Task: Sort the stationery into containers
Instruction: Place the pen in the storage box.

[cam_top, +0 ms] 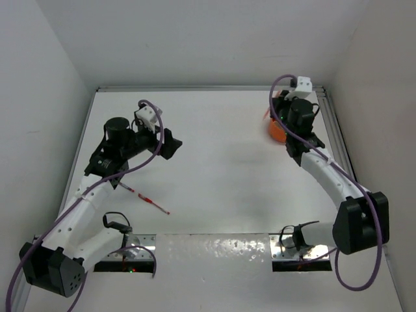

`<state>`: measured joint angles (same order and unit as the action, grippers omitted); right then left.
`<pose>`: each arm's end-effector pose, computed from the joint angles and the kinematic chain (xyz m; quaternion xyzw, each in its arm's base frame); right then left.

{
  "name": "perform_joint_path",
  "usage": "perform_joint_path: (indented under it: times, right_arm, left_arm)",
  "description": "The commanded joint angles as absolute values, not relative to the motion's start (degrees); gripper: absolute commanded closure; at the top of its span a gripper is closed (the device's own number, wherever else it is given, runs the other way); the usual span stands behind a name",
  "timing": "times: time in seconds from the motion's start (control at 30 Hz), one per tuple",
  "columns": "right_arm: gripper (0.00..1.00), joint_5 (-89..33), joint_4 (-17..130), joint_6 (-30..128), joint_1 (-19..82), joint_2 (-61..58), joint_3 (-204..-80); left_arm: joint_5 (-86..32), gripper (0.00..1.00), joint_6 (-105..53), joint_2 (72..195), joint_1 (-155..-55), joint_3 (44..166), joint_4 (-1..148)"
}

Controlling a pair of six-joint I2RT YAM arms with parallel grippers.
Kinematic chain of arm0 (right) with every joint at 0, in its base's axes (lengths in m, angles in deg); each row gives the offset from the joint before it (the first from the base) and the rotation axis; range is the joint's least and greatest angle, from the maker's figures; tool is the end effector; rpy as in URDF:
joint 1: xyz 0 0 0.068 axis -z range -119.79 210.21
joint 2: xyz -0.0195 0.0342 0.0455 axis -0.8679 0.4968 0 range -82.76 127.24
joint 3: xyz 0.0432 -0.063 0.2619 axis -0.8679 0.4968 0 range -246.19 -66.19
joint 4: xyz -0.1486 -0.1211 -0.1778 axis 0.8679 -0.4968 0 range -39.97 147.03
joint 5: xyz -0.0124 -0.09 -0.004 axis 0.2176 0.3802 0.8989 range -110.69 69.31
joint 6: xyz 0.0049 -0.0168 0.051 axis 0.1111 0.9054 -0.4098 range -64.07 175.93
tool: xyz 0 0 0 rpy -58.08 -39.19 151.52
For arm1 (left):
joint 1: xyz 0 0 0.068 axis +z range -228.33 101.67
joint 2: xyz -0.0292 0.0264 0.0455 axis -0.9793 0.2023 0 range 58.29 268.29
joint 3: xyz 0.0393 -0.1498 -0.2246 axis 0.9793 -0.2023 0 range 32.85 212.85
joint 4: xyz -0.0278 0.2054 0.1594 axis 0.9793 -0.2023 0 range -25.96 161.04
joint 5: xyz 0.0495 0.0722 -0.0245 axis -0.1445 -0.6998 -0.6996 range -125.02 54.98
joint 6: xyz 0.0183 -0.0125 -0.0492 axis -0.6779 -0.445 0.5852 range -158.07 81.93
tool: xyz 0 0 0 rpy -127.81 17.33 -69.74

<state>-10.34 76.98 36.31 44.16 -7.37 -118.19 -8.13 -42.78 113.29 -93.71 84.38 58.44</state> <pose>0.3006 0.0798 0.3203 0.0844 0.7228 0.1466 0.6701 0.2063 -0.0734 0.3455 0.2732 0.7409 -0.2393 0.5650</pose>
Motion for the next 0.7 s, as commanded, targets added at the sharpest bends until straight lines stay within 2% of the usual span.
perform_joint_path:
  times: [0.0,0.1,0.33,0.67]
  right_arm:
    - [1.0,-7.93,75.84,32.13,50.7,-6.57,-119.53]
    - [1.0,-9.01,75.84,33.41,55.98,-4.9,-120.41]
    - [1.0,1.45,74.7,35.02,62.12,-3.57,-117.78]
    - [1.0,1.72,78.56,35.1,64.43,2.83,-117.69]
  left_arm:
    - [-17.26,0.0,-42.64,113.39,-91.78,81.55,58.38]
    - [-17.62,0.0,-42.9,113.74,-90.03,80.67,58.21]
    - [-17.45,0.0,-41.5,115.68,-85.37,79.26,60.4]
    - [-15.77,0.0,-42.11,118.75,-82.2,79.26,62.25]
